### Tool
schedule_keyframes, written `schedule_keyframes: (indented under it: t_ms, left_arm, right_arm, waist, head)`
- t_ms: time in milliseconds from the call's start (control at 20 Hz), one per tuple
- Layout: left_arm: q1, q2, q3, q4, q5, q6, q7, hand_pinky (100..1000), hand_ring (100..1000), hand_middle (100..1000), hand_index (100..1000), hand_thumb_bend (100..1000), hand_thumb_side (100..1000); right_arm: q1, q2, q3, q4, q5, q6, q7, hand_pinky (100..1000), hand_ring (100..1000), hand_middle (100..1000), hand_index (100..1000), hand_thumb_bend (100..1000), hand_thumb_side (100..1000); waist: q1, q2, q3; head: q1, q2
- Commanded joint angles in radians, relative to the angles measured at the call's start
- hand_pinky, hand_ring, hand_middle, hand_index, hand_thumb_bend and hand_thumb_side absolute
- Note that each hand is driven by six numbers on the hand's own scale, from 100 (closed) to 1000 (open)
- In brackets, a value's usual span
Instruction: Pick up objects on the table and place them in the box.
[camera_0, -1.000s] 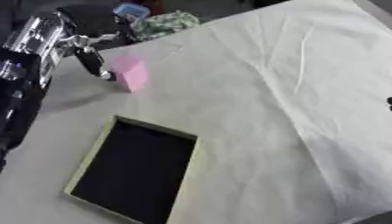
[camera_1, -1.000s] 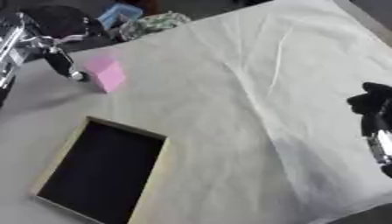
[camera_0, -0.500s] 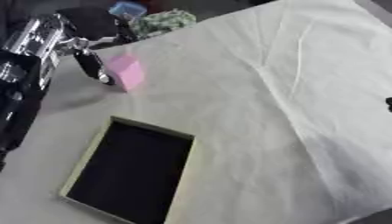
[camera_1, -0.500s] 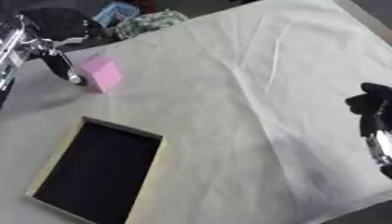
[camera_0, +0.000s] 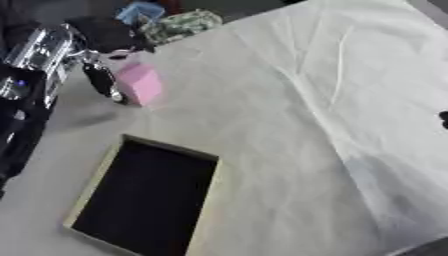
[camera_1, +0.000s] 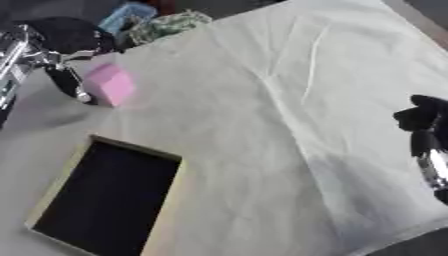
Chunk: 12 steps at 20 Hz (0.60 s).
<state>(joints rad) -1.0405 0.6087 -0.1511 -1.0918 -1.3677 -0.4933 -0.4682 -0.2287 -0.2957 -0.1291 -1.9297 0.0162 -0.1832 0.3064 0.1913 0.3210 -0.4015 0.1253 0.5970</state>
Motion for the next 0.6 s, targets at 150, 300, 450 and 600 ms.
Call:
schedule_keyframes:
  t_ms: [150, 300, 450, 600]
  left_arm:
    - [-0.009, 0.021, -0.001, -0.001, 0.009, -0.005, -0.004, 909, 892, 849, 951, 612, 347]
    - [-0.005, 0.015, -0.004, 0.005, 0.017, -0.008, -0.001, 901, 880, 842, 945, 588, 341]
    - [-0.001, 0.010, -0.010, 0.009, 0.019, -0.013, -0.001, 890, 861, 812, 928, 580, 340]
    - [0.002, 0.005, -0.016, 0.011, 0.019, -0.017, 0.001, 872, 823, 760, 884, 481, 320]
  right_arm:
    - [-0.011, -0.010, -0.004, -0.017, -0.007, -0.002, 0.004, 825, 810, 699, 883, 100, 497]
    - [-0.012, -0.009, -0.004, -0.017, -0.008, -0.002, 0.004, 825, 811, 699, 883, 100, 498]
    - [-0.013, -0.008, -0.004, -0.018, -0.010, -0.002, 0.005, 825, 811, 699, 883, 100, 499]
    - [-0.014, -0.007, -0.005, -0.018, -0.010, -0.001, 0.006, 825, 811, 699, 883, 100, 499]
  waist:
    - [-0.007, -0.013, -0.002]
    - [-0.006, -0.011, -0.004]
    - [-0.006, -0.010, -0.005]
    - [-0.005, -0.011, -0.005]
  head:
    - [-0.003, -0.010]
    - [-0.003, -0.011]
    - [-0.005, -0.012]
    - [-0.006, -0.012]
